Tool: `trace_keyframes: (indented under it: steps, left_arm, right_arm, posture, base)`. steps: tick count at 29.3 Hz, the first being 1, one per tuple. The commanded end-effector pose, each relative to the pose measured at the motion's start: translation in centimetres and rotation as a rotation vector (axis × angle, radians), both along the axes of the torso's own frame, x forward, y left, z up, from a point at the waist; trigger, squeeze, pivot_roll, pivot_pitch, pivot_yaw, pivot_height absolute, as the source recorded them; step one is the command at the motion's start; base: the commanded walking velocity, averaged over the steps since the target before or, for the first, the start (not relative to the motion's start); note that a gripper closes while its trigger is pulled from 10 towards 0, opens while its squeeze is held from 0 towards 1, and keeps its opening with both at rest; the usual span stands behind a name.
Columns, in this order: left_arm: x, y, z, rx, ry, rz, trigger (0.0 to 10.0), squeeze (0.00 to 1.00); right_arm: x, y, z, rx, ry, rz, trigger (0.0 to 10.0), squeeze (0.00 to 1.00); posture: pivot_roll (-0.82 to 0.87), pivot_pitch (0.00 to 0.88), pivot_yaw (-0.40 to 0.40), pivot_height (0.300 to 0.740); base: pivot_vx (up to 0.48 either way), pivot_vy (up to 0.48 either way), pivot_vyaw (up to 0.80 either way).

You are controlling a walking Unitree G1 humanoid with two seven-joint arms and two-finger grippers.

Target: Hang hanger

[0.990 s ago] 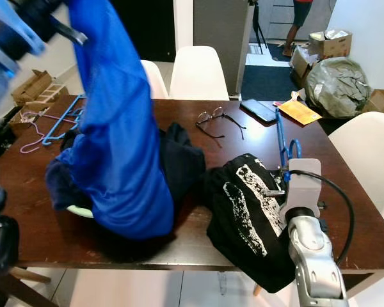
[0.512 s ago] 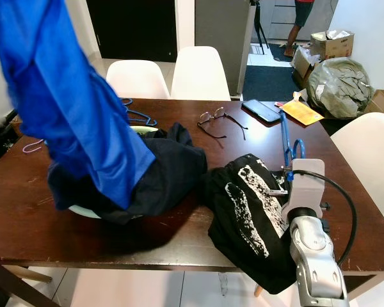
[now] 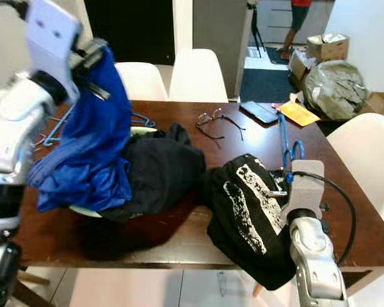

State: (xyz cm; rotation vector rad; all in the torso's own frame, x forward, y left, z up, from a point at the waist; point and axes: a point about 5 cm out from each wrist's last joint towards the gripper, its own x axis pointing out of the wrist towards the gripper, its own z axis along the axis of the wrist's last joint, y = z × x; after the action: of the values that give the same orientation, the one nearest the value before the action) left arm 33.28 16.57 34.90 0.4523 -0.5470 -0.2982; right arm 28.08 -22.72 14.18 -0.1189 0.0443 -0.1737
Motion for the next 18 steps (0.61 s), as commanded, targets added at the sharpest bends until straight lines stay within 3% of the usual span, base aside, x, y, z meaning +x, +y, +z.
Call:
trace_keyframes:
  steps: [1, 3, 4, 5, 6, 7, 9, 11, 14, 18]
  left_arm:
    - [-0.4, -3.3, -2.8, 0.000, 0.093, -0.129, 0.0, 0.00]
    - [-0.4, -3.3, -2.8, 0.000, 0.093, -0.129, 0.0, 0.00]
    - [-1.0, -5.6, -4.2, -0.010, 0.135, -0.221, 0.0, 0.00]
    - [-1.0, -5.6, -4.2, -0.010, 0.135, -0.221, 0.0, 0.00]
    - [-1.7, -7.3, -4.9, -0.031, 0.161, -0.293, 0.0, 0.00]
    - [-1.7, -7.3, -4.9, -0.031, 0.161, -0.293, 0.0, 0.00]
    - [-3.1, -10.5, -5.4, -0.127, 0.211, -0.432, 0.0, 0.00]
    - [-3.1, -10.5, -5.4, -0.127, 0.211, -0.432, 0.0, 0.00]
    - [-4.4, -13.1, -6.0, -0.188, 0.262, -0.530, 0.0, 0.00]
    - [-5.1, -14.6, -7.5, -0.202, 0.328, -0.556, 0.0, 0.00]
  right_arm:
    - [-0.1, 0.1, -0.9, 0.018, 0.045, 0.001, 10.0, 0.00]
    - [-0.1, 0.1, -0.9, 0.018, 0.045, 0.001, 10.0, 0.00]
    - [-0.1, 0.1, -0.9, 0.018, 0.045, 0.001, 10.0, 0.00]
    - [-0.1, 0.1, -0.9, 0.018, 0.045, 0.001, 10.0, 0.00]
    - [-0.1, 0.1, -0.9, 0.017, 0.045, 0.001, 10.0, 0.00]
    - [-0.1, 0.1, -0.9, 0.017, 0.045, 0.001, 10.0, 0.00]
    - [-0.1, 0.1, -0.9, 0.018, 0.045, 0.000, 10.0, 0.00]
    - [-0.1, 0.1, -0.9, 0.018, 0.045, 0.000, 10.0, 0.00]
    - [-0.1, 0.1, -0.9, 0.019, 0.046, 0.001, 10.0, 0.00]
    - [-0.1, 0.1, -0.8, 0.018, 0.046, 0.002, 10.0, 0.00]
  posture:
    - [0.11, 0.010, -0.010, 0.740]
    - [0.11, 0.010, -0.010, 0.740]
    - [0.11, 0.012, -0.010, 0.740]
    - [0.11, 0.012, -0.010, 0.740]
    - [0.11, 0.012, -0.010, 0.740]
    - [0.11, 0.012, -0.010, 0.740]
    - [0.11, 0.017, -0.008, 0.740]
    - [0.11, 0.017, -0.008, 0.740]
    - [0.10, 0.019, -0.007, 0.740]
    - [0.10, 0.020, -0.008, 0.740]
  base:
    - [0.000, 0.000, 0.00]
    - [0.000, 0.000, 0.00]
    - [0.000, 0.000, 0.00]
    - [0.000, 0.000, 0.00]
    - [0.000, 0.000, 0.00]
    - [0.000, 0.000, 0.00]
    - [0.000, 0.000, 0.00]
    - [0.000, 0.000, 0.00]
    - [0.000, 0.000, 0.00]
    - [0.000, 0.000, 0.00]
